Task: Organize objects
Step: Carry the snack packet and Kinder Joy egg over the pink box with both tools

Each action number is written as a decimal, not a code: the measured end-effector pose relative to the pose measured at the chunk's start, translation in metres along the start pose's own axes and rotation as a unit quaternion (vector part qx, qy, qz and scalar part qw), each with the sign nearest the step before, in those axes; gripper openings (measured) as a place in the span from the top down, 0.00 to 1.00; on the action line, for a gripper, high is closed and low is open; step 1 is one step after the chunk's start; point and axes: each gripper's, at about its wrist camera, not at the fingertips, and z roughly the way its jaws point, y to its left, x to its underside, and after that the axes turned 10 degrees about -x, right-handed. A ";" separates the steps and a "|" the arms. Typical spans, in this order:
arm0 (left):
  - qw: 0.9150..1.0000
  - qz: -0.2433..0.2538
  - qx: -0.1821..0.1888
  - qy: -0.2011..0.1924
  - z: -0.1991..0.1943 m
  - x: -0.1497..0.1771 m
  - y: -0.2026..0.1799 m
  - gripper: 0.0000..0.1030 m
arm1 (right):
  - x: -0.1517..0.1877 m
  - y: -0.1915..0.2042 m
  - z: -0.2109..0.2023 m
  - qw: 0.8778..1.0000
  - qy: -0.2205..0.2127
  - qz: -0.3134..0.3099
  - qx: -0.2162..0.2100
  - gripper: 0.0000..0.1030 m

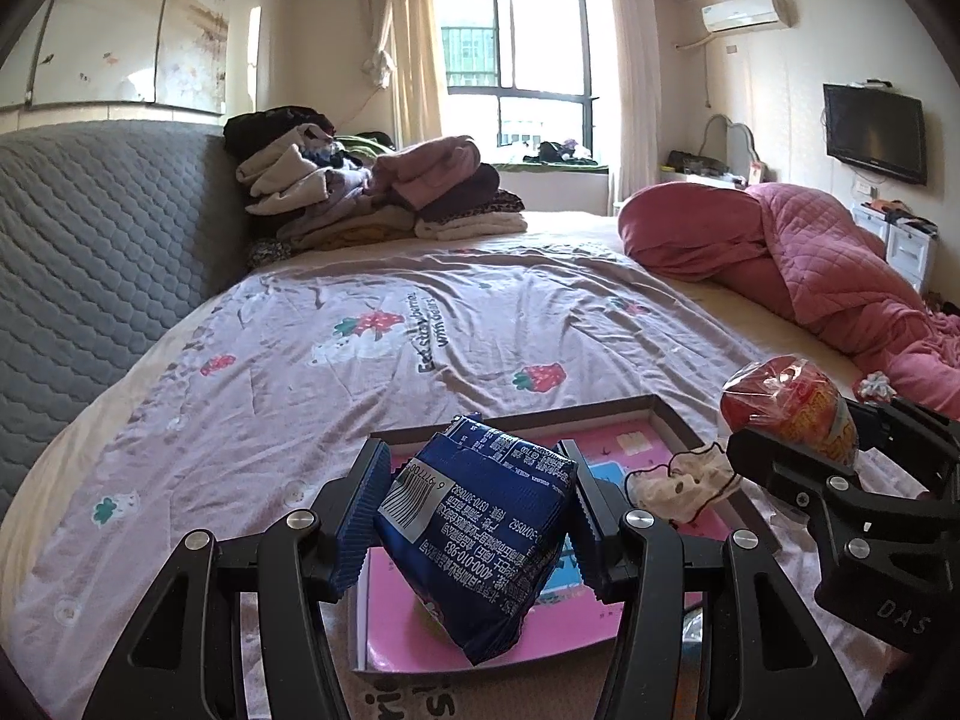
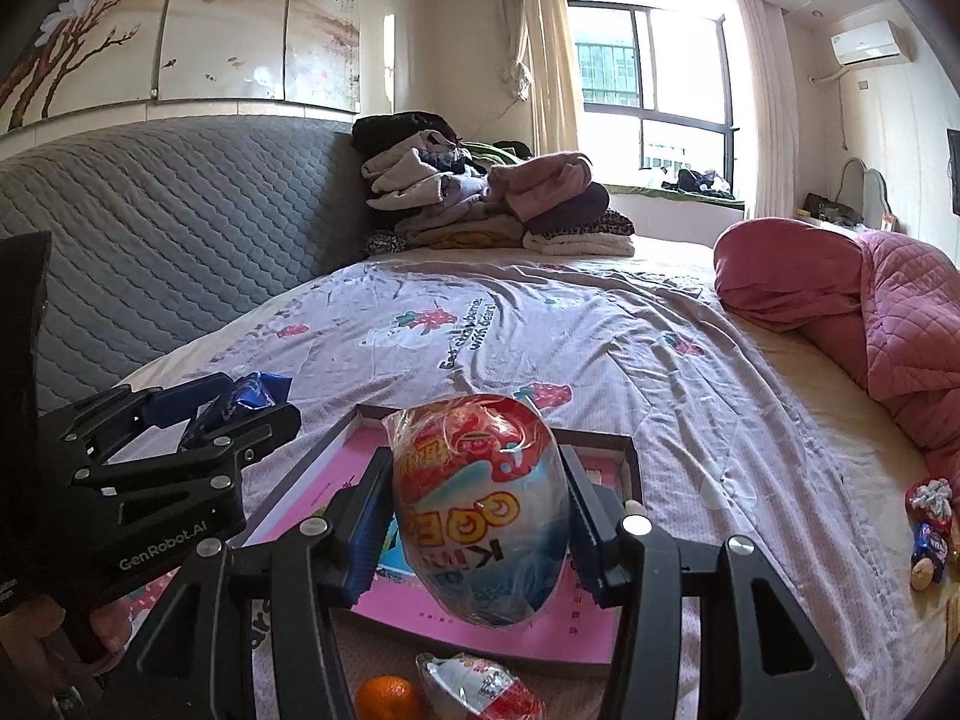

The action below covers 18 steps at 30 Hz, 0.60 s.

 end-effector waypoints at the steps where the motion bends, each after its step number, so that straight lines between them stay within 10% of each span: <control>1: 1.000 -0.002 0.001 0.001 0.002 -0.001 -0.001 0.45 | -0.001 -0.002 0.001 1.000 -0.001 0.000 0.000 0.50; 18: 1.000 0.005 0.004 0.025 0.042 -0.005 -0.017 0.45 | -0.008 -0.019 0.034 1.000 0.014 -0.004 0.019 0.50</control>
